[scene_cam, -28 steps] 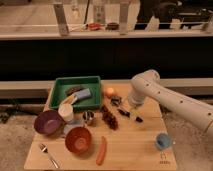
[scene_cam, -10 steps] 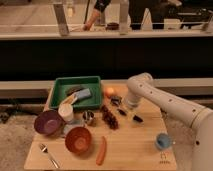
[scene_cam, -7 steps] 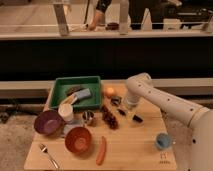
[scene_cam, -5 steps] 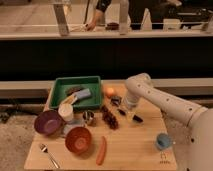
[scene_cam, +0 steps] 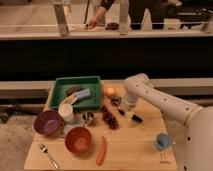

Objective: Place brush in metal cup

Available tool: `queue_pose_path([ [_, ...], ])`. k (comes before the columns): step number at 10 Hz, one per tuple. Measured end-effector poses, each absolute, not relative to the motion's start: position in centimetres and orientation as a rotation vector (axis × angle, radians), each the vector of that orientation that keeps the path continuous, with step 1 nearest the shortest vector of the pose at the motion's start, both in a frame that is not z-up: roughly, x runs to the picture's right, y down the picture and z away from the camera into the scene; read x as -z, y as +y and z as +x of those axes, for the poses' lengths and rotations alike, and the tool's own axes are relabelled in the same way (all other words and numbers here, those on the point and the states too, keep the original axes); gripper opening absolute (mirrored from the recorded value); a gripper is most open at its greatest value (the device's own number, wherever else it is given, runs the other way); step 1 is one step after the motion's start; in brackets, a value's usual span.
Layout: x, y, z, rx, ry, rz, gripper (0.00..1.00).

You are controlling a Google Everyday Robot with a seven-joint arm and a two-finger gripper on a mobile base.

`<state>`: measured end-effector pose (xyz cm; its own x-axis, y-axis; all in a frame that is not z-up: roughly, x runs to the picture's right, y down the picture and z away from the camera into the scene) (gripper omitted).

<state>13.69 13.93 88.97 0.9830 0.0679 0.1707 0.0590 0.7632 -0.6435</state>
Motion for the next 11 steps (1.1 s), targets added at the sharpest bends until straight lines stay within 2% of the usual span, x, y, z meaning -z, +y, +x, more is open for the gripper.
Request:
queue_pose_path([
  [7,-92.0,12.7,13.0,-0.198,-0.268,-0.641,0.79],
  [8,-92.3,12.6,13.1,-0.224,-0.266,-0.637,0.73],
  [11,-92.6,12.2,13.1,-0.28,-0.26,-0.623,0.44],
])
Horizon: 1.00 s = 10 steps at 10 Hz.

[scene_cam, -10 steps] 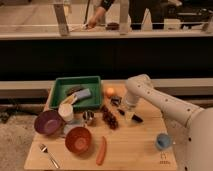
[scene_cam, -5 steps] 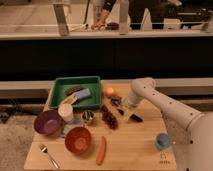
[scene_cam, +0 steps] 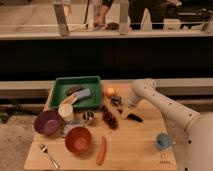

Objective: Place brush in metal cup

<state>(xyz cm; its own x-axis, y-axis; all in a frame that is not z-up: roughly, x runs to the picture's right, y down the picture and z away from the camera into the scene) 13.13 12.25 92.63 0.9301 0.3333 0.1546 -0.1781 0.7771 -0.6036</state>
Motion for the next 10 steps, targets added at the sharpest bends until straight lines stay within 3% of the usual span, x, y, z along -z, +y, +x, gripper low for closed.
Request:
queue_pose_path([
  [4,-92.1,11.9,13.5,-0.314,-0.258,-0.603,0.05],
  [5,-91.6,11.6,13.5,-0.315,-0.257,-0.594,0.0],
  [10,-87.0,8.6,13.6,-0.216,-0.33,-0.533,0.0],
])
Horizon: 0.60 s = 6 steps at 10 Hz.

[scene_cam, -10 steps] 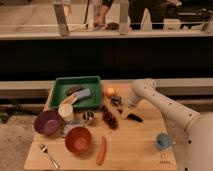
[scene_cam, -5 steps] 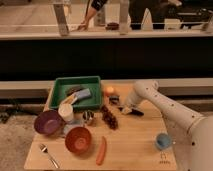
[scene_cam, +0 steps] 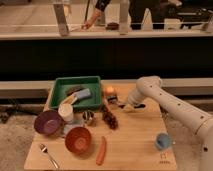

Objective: Place brush in metal cup

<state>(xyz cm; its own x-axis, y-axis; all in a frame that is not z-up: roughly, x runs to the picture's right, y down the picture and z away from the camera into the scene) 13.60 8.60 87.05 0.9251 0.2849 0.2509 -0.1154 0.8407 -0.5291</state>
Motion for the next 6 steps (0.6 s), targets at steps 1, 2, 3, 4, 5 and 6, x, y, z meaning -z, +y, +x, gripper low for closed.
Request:
queue_pose_path([
  [1,-86.5,8.5,13.0,-0.177,-0.363,-0.529,0.0],
  [2,-86.3,8.4,11.6,-0.131,-0.394,-0.532,0.0],
  [3,-86.1,8.5,10.0,-0.076,-0.418,-0.542,0.0],
  [4,-86.0,8.5,8.6,-0.033,-0.438,-0.551,0.0],
  [5,-85.8,8.5,6.7,0.029,-0.472,-0.562,0.0],
  [6,-85.5,8.5,5.1,0.085,-0.508,-0.569,0.0],
])
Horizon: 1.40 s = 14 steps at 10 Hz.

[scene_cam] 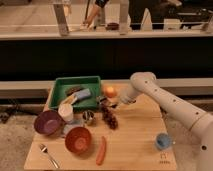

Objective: Place brush in metal cup

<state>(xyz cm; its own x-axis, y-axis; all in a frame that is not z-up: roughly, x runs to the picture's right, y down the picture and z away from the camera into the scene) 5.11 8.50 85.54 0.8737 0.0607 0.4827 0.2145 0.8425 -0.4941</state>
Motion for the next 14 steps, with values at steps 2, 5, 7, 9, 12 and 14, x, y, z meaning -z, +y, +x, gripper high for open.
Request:
queue_pose_path([
  [2,-84.2,8.2,3.4,0.174,-0.583,-0.56,0.0],
  [5,-82.3,8.2,0.8,0.303,-0.671,-0.552,0.0],
  [7,-82.4,8.5,0.5,0.331,-0.685,-0.566,0.0],
  [9,-82.9,9.1,-0.9,0.376,-0.669,-0.584,0.0],
  [12,-84.3,10.4,-1.0,0.394,-0.633,-0.615,0.0],
  [14,-84.8,10.8,-0.5,0.391,-0.613,-0.628,0.02],
])
